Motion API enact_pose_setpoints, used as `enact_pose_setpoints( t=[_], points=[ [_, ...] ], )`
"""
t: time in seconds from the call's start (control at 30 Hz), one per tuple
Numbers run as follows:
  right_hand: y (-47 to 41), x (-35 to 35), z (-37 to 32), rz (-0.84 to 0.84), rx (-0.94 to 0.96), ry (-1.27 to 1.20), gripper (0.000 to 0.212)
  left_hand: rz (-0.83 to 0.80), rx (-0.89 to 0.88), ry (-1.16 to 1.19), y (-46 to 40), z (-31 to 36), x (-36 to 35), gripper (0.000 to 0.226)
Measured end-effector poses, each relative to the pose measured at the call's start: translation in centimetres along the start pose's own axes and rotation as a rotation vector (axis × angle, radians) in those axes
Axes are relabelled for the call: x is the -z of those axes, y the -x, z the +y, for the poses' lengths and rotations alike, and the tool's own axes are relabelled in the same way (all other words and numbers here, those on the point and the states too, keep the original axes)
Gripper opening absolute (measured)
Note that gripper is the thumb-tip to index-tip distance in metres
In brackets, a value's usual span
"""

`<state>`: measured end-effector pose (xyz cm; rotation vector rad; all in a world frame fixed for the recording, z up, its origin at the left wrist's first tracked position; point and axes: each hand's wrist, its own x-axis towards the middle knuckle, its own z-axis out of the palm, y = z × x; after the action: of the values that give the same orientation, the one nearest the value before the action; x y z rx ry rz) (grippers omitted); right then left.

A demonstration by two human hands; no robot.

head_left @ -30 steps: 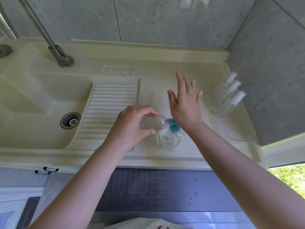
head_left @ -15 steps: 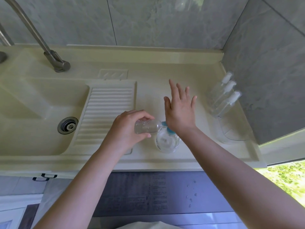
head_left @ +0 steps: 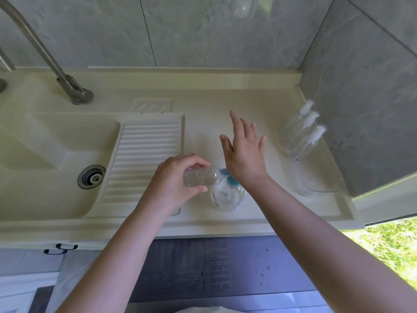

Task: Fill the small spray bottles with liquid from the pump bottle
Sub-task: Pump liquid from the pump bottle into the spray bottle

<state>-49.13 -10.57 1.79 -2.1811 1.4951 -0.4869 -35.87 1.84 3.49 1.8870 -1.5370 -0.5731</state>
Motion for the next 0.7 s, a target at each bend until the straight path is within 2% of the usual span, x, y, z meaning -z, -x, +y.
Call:
enact_pose_setpoints(
  t=[0.23,0.33,0.47,0.7],
  points=[
    [0.11,-0.21,0.17,-0.02,-0.05,-0.105,0.058,-0.006,-0.003,0.01,-0.11,-0.08,-0.19,0.047],
    [0.06,-0.07,0.15,0.005,-0.005,-0.084,0.058,0.004,-0.007,0.037,-0.05,0.0,-0.23,0.046],
    [-0.04,-0.36,0.21,-0.058,-0.042,-0.055,0.056,0.018,-0.009,0.018,0.02,-0.18,-0.18,0.047],
    [-0.02,0.01,0.22,-0.073,-0.034,-0.023,0.058,0.008,-0.008,0.042,0.08,-0.36,-0.35,0.047]
  ],
)
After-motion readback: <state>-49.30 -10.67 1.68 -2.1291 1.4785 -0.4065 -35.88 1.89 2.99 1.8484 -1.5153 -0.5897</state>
